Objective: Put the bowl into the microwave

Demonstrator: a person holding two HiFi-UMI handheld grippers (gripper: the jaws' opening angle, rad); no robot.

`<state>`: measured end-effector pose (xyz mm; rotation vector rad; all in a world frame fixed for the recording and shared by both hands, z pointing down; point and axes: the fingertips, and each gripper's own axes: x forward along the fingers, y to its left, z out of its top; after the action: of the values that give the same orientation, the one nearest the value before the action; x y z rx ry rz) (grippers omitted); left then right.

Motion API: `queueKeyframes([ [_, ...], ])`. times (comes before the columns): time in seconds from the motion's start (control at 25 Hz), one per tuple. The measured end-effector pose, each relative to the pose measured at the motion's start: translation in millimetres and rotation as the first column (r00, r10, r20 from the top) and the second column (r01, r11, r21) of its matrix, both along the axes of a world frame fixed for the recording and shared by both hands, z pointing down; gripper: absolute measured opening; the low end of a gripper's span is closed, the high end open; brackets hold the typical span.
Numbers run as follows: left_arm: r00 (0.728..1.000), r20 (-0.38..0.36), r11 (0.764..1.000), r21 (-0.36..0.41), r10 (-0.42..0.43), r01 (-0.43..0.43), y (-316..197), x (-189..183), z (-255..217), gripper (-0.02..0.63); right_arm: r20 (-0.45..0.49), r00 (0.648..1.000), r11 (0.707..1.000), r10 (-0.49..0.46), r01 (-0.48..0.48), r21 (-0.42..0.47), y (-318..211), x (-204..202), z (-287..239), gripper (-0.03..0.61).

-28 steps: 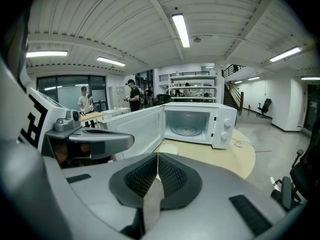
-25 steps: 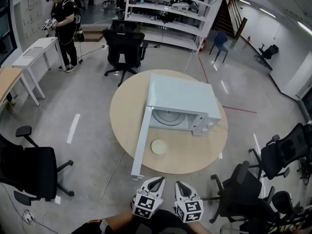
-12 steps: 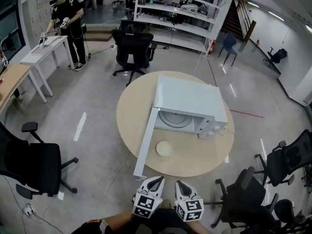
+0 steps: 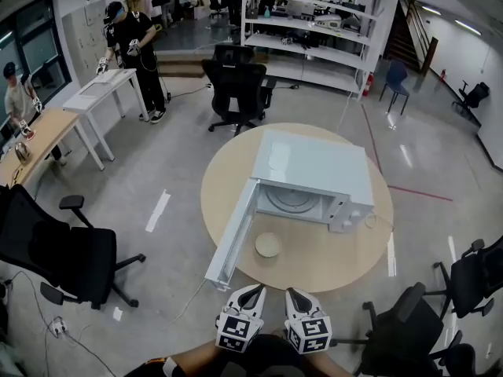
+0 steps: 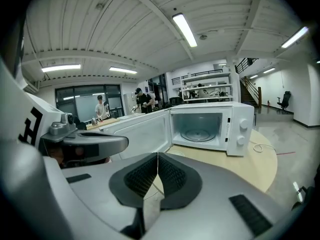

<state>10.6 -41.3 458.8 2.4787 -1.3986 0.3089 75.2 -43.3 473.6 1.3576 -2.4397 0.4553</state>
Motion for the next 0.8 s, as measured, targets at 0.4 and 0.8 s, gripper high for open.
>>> queueKeyframes([
  [0.4,0.993,0.024,0.993,-0.01,-0.114,0.114,10.9,51.1,6.9,0.046,0.057,0.996,0.997,-0.071,0.07,0.017,4.7,60.4,2.7,0.015],
  [0.8,0.98,0.043,0.981,0.0,-0.193,0.193,20.9,81.7,9.2,0.046,0.09,0.988,0.992,-0.123,0.121,0.034,7.9,98.5,6.0,0.015],
])
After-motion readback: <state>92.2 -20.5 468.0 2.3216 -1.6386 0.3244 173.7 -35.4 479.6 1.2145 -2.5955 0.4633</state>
